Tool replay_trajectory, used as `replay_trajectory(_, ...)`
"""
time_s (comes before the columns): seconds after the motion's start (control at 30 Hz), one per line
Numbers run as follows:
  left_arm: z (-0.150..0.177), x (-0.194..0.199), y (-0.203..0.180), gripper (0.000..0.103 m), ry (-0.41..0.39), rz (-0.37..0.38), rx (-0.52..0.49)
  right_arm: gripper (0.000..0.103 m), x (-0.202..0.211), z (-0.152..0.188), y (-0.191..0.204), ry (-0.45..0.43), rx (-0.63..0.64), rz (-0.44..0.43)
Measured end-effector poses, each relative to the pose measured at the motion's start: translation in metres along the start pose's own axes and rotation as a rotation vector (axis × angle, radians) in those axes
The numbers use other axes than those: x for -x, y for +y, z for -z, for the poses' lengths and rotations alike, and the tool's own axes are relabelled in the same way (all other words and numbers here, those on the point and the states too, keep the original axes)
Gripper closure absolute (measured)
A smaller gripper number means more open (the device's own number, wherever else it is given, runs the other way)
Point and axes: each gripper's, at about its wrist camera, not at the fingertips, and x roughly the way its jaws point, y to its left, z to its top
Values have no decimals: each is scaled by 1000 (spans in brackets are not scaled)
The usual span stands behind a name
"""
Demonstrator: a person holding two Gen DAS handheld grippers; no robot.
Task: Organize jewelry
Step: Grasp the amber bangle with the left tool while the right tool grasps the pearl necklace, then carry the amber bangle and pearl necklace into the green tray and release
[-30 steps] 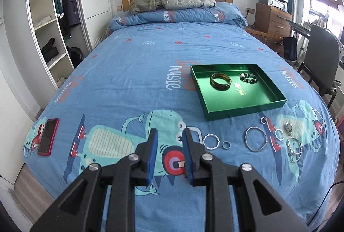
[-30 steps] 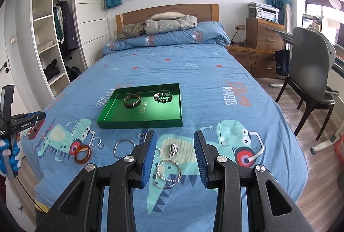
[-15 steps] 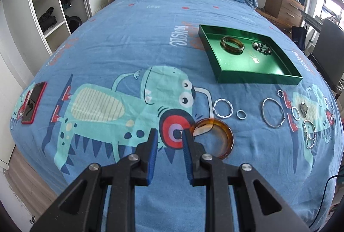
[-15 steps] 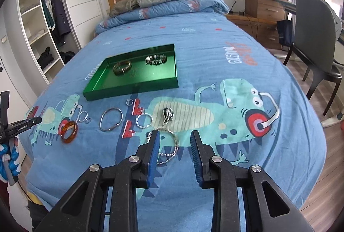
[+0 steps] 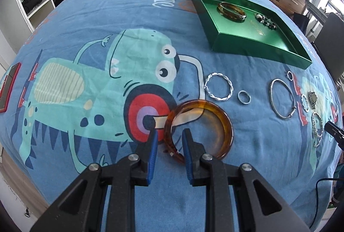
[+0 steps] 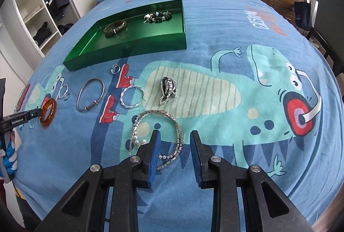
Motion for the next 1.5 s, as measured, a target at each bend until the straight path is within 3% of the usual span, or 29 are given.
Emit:
replay_trajectory(0.6, -10, -29, -7, 82, 79, -21, -17, 74, -41, -5, -8, 97, 34, -19)
replay_trajectory(0.8, -9, -28, -12, 94, 61, -19, -40, 85, -42, -6, -5, 79, 50, 9)
replay_trajectory(0.97, -8, -25, -19, 94, 33, -41, -49, 99, -39, -6, -5, 65, 52, 24)
replay_trajectory(1.27, 4, 16, -19, 94, -123, -104, -60, 100, 2, 1, 12, -72, 62, 20)
replay_trajectory(1.5, 9, 61, -24, 95, -219, -89, -67, 100, 61, 5, 37, -216, 82, -10)
